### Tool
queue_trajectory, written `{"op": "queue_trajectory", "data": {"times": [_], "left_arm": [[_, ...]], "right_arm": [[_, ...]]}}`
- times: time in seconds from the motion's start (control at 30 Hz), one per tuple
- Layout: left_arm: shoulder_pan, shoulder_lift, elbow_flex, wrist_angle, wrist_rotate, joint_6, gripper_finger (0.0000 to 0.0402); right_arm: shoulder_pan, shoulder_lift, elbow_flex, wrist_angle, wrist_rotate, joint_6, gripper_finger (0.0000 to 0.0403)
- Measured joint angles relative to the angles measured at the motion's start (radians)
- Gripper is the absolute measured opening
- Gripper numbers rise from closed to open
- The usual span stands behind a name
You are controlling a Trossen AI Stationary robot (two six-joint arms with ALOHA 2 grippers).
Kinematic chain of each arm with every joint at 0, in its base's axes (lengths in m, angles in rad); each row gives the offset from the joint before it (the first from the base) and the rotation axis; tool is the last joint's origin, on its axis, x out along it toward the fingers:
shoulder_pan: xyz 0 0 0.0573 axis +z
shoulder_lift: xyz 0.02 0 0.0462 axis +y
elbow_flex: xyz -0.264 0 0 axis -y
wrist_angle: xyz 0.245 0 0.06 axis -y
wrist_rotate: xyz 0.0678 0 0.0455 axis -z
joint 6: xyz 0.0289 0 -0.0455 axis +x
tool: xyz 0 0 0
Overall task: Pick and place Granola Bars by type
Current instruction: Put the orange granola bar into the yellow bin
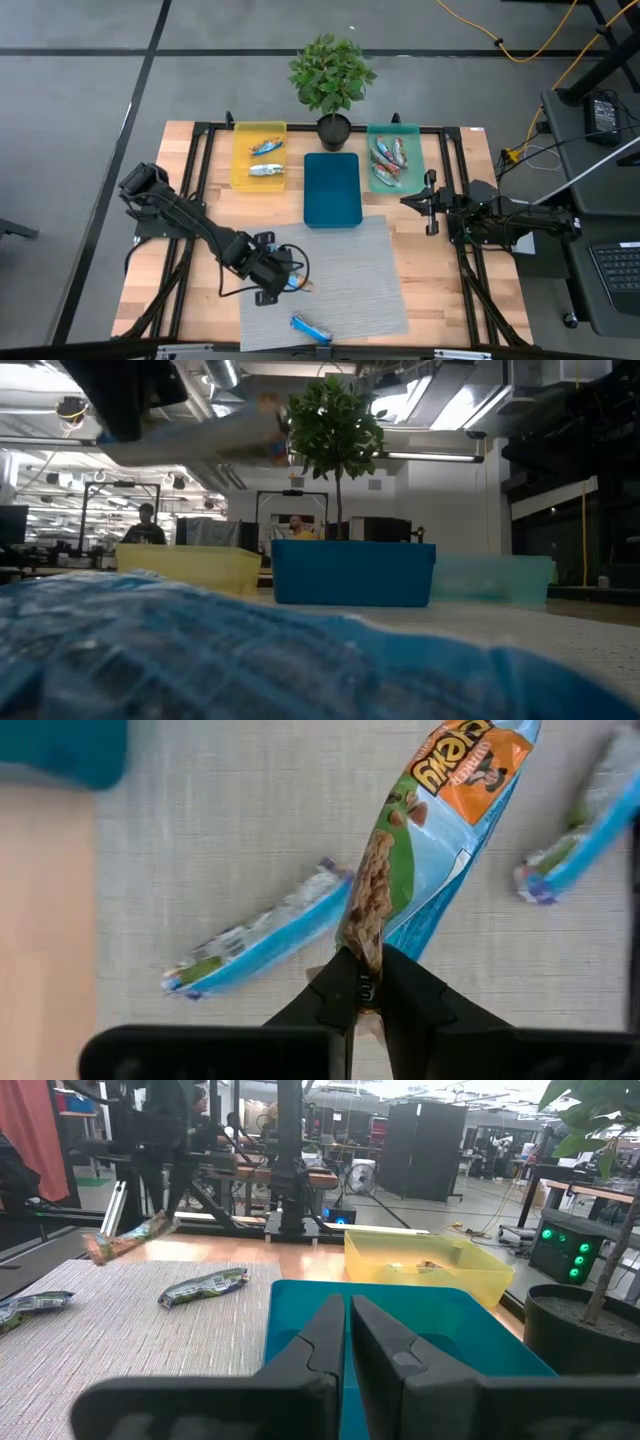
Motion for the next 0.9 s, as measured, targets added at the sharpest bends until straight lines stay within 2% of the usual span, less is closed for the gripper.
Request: {"op": "queue_trajectory", "data": {"times": [0.27, 0.6, 0.73, 0.9], "left_arm": [[0.122, -0.046, -0.001, -0.032, -0.013, 0.013, 0.0024], [0.359, -0.327, 0.015, -0.298, -0.189, -0.031, 0.0024], [0.437, -0.424, 0.016, -0.306, -0.219, 0.028, 0.0024], [0.539, -0.472, 0.016, -0.31, -0.243, 0.089, 0.0024]], "right_arm": [[0.0, 0.0, 0.0, 0.0, 0.0, 0.0, 0.0024], [0.0, 0.0, 0.0, 0.0, 0.0, 0.0, 0.0024], [0.0, 0.0, 0.0, 0.0, 0.0, 0.0, 0.0024], [0.0, 0.0, 0.0, 0.0, 0.0, 0.0, 0.0024]]}}
